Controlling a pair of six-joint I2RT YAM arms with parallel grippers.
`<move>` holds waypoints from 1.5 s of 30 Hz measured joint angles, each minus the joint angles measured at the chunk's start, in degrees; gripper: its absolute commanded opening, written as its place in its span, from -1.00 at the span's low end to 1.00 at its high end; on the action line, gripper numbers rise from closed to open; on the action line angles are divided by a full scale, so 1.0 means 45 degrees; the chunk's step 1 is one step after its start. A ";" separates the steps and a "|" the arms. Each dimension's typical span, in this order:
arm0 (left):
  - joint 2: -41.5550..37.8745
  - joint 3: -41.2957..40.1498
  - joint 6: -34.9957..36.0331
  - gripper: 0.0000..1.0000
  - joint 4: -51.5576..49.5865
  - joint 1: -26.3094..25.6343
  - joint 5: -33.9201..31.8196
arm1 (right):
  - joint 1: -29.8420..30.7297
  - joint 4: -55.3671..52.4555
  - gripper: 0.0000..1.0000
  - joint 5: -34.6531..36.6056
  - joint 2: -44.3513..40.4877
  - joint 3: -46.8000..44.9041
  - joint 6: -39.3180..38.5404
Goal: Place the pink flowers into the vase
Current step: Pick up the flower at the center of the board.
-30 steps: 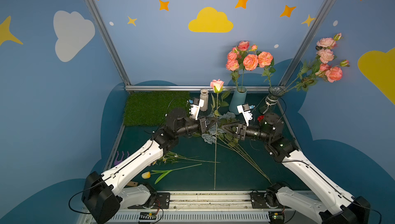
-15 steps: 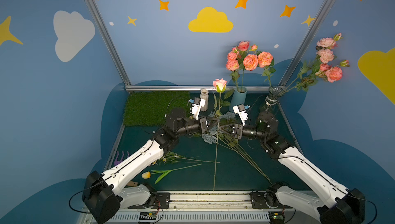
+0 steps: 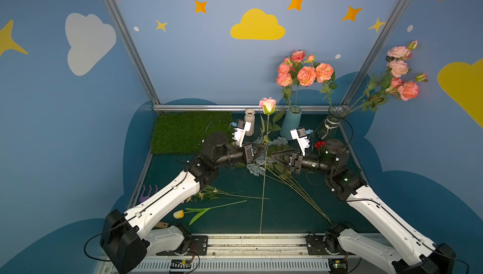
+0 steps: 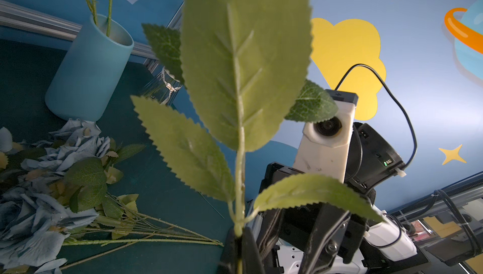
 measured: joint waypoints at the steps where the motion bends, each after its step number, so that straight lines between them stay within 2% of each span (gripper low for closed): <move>1: 0.0000 -0.0005 0.0005 -0.96 0.0019 0.0000 0.0005 | 0.0000 0.0000 -0.40 -0.0010 0.0078 0.0000 -0.0005; 7: 0.0000 -0.0005 0.0427 -0.96 0.0131 0.0000 -0.0185 | 0.0010 -0.0019 -0.40 0.0005 0.0534 0.0000 -0.0185; 23: -0.0379 -0.0039 0.3186 -0.96 -0.0321 -0.0704 -0.2492 | 0.0010 -0.0058 -0.40 -0.0228 0.1496 0.0631 -0.0612; 31: -0.0471 -0.0374 0.3808 -0.95 0.0053 -0.1064 -0.2628 | 0.0010 0.0214 -0.41 -0.0325 0.1870 0.0651 -0.0563; 36: -0.0476 -0.0432 0.3857 -0.96 0.0272 -0.1069 -0.2623 | 0.0010 0.0457 -0.61 -0.0384 0.1875 0.0651 -0.0447; 41: -0.0476 -0.0495 0.3837 -0.95 0.0379 -0.1069 -0.2642 | 0.0010 0.0685 -0.94 -0.0529 0.1875 0.0651 -0.0398; 45: -0.0539 -0.0670 0.3730 -0.95 0.0699 -0.1069 -0.2647 | 0.0010 0.0743 -1.00 -0.0554 0.1875 0.0651 -0.0379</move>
